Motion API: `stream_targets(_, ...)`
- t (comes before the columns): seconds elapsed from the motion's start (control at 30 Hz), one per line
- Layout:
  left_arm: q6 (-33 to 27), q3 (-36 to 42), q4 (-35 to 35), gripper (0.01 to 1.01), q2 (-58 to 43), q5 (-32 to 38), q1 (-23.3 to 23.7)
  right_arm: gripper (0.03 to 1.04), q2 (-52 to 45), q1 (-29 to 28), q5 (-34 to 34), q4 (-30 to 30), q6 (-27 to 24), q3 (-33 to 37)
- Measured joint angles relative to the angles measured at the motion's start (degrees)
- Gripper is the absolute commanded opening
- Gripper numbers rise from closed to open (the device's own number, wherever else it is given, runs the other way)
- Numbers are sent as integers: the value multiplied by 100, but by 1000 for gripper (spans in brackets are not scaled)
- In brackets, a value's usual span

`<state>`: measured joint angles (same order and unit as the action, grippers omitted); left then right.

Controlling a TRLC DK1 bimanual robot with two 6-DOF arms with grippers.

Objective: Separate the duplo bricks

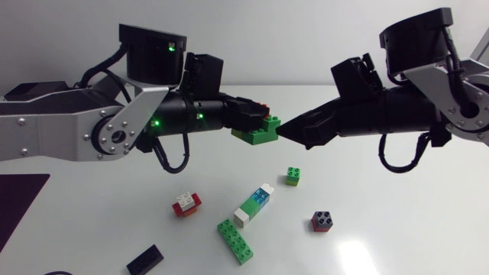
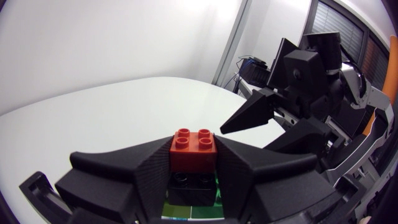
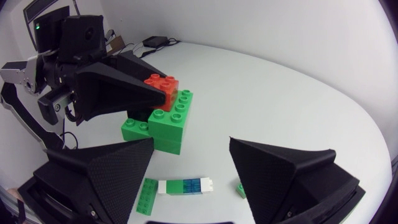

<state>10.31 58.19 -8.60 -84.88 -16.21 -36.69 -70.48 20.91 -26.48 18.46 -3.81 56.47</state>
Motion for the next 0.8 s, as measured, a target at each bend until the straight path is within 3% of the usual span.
stream_targets(0.4,31,44,-131,233,-114,111,-44,869,-170,199,-17,-262,319,109)
stream_targets(0.5,33,59,-138,233,-177,129,-57,821,-170,199,-20,-278,343,114)
stream_targets(0.67,48,63,-157,233,-203,197,-146,631,-175,199,-33,-452,404,114)
stream_targets(0.8,103,66,-195,233,-203,280,-160,611,-181,199,-39,-544,409,114)
